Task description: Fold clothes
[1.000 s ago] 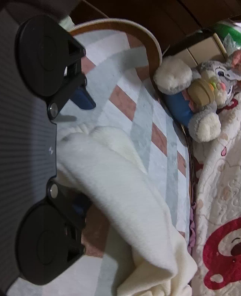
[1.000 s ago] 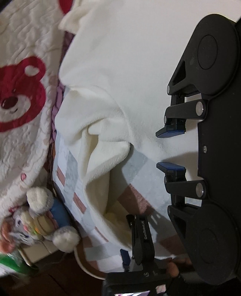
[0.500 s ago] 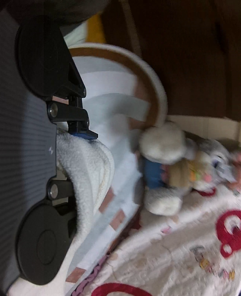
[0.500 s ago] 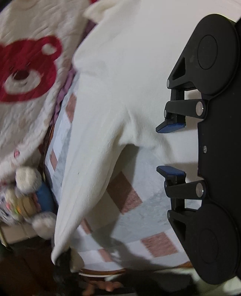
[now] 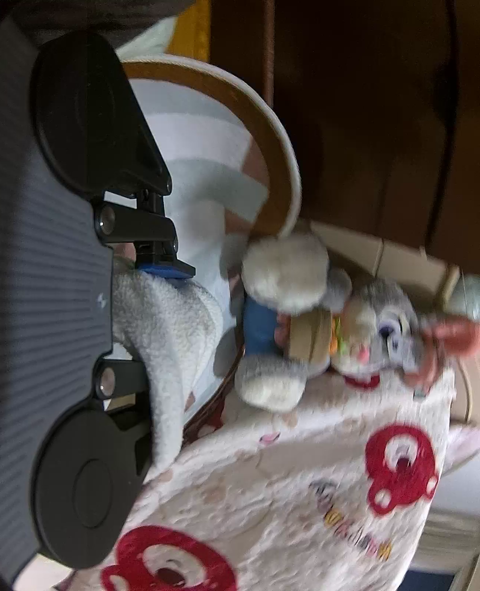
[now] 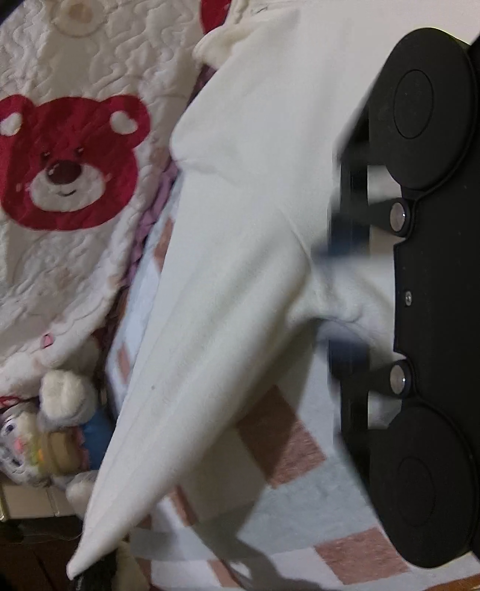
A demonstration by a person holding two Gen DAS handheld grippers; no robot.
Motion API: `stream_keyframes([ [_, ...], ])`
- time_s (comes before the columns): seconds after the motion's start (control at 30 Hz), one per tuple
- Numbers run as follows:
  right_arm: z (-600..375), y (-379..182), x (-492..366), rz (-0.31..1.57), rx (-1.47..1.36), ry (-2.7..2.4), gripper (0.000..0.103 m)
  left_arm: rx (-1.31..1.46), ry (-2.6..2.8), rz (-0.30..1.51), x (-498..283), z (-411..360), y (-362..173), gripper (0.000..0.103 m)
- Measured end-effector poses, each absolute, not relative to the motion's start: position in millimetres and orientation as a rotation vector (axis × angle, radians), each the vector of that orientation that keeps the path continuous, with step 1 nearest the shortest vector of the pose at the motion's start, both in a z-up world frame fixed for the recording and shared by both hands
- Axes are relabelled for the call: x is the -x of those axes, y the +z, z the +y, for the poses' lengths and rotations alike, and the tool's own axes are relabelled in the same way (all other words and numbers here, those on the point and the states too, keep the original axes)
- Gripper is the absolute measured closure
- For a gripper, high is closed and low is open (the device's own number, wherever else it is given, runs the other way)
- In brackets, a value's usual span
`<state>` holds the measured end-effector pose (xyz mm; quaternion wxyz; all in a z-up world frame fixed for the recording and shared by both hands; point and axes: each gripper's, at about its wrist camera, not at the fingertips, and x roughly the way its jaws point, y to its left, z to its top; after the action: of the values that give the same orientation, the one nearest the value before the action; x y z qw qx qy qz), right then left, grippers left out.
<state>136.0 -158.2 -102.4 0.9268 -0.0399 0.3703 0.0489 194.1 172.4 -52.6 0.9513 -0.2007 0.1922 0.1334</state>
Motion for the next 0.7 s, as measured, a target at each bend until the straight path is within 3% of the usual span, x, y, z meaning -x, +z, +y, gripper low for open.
stream_keyframes([
  [0.17,-156.1,-103.5,-141.5,0.772,0.042,0.128,0.090,0.532,0.315,0.495,-201.9,192.6,-78.0,0.076],
  [0.27,-152.8,-103.8,-143.4,0.791,0.066,0.131,0.089,0.554,0.350,0.617,-210.2,198.3,-92.5,0.070],
  [0.37,-144.5,-98.6,-142.4,0.824,0.096,0.152,0.080,0.571,0.378,0.660,-208.4,202.0,-92.6,0.057],
  [0.43,-142.2,-90.7,-136.2,0.840,0.051,0.224,0.069,0.582,0.384,0.645,-202.7,202.9,-86.6,0.055],
  [0.6,-134.6,-69.1,-109.3,0.834,-0.083,0.567,0.067,0.538,0.421,0.553,-186.5,197.8,-59.9,0.050],
  [0.7,-158.3,-55.9,-99.4,0.804,-0.131,0.505,0.063,0.493,0.448,0.456,-171.6,191.7,-34.3,0.048],
])
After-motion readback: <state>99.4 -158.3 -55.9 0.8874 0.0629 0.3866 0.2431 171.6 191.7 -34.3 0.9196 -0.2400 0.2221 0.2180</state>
